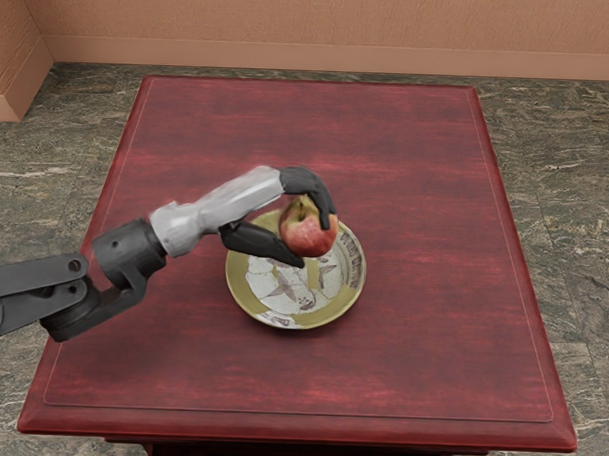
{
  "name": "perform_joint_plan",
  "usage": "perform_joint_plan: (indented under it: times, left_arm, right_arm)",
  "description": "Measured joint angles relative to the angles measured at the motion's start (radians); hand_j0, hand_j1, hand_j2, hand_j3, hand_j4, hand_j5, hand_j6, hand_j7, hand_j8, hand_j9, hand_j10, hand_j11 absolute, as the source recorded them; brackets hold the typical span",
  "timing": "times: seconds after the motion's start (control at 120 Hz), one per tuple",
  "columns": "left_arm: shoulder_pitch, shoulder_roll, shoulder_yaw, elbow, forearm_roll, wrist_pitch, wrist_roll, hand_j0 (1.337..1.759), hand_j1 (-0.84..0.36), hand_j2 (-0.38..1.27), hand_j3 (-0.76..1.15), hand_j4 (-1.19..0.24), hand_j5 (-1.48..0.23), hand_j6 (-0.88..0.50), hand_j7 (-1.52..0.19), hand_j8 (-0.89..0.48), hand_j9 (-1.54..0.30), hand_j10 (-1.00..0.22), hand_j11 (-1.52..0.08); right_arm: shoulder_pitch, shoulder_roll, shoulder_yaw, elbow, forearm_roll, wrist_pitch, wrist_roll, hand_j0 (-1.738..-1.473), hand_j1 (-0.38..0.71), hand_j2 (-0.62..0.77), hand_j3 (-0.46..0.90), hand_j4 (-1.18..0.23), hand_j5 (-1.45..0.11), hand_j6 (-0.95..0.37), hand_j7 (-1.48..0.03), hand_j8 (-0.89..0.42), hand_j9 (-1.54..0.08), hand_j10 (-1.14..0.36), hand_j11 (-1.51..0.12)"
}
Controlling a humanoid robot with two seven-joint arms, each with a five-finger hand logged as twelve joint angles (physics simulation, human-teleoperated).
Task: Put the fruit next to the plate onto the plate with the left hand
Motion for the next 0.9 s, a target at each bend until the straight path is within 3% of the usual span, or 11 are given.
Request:
perform_joint_plan:
  times: [0.217,0.483,0.542,0.717,0.9]
  left_arm:
    - [-0.032,-0.004,0.057,0.087,0.083,0.001,0.0,1.655,-0.19,0.37,0.0,-0.63,-0.95,-0.4,-0.91,-0.33,-0.91,-0.43,-0.9]
    - [-0.046,-0.082,0.101,0.178,0.109,0.002,0.0,1.655,-0.19,0.37,0.0,-0.63,-0.94,-0.42,-0.89,-0.34,-0.91,-0.44,-0.89]
    - [-0.052,-0.095,0.104,0.195,0.104,0.002,0.0,1.656,-0.16,0.3,0.0,-0.57,-0.83,-0.43,-0.79,-0.35,-0.81,-0.43,-0.79]
    - [-0.06,-0.105,0.108,0.214,0.055,0.0,-0.001,1.657,0.1,0.14,0.0,-0.27,-0.39,-0.22,-0.38,-0.18,-0.38,-0.22,-0.38]
    - [-0.114,-0.057,0.09,0.205,-0.038,0.0,-0.001,1.658,0.24,0.06,0.0,-0.12,-0.17,-0.1,-0.16,-0.08,-0.17,-0.1,-0.16]
  right_arm:
    - [0.001,0.0,0.0,0.0,0.0,0.0,0.0,-1.658,-0.35,0.0,0.0,0.0,0.0,0.01,0.0,0.0,0.0,0.0,0.0]
    - [0.002,0.0,0.0,0.0,0.0,0.0,0.0,-1.658,-0.35,0.0,0.0,0.0,0.0,0.01,0.0,0.0,0.0,0.0,0.0]
    - [0.002,0.0,0.0,0.0,0.0,0.0,0.0,-1.658,-0.35,0.0,0.0,0.0,0.0,0.01,0.0,0.0,0.0,0.0,0.0]
    - [0.002,0.0,0.0,0.0,0.0,0.0,0.0,-1.658,-0.35,0.0,0.0,0.0,0.0,0.01,0.0,0.0,0.0,0.0,0.0]
    - [0.002,0.0,0.0,0.0,0.0,0.0,0.0,-1.658,-0.35,0.0,0.0,0.0,0.0,0.01,0.0,0.0,0.0,0.0,0.0]
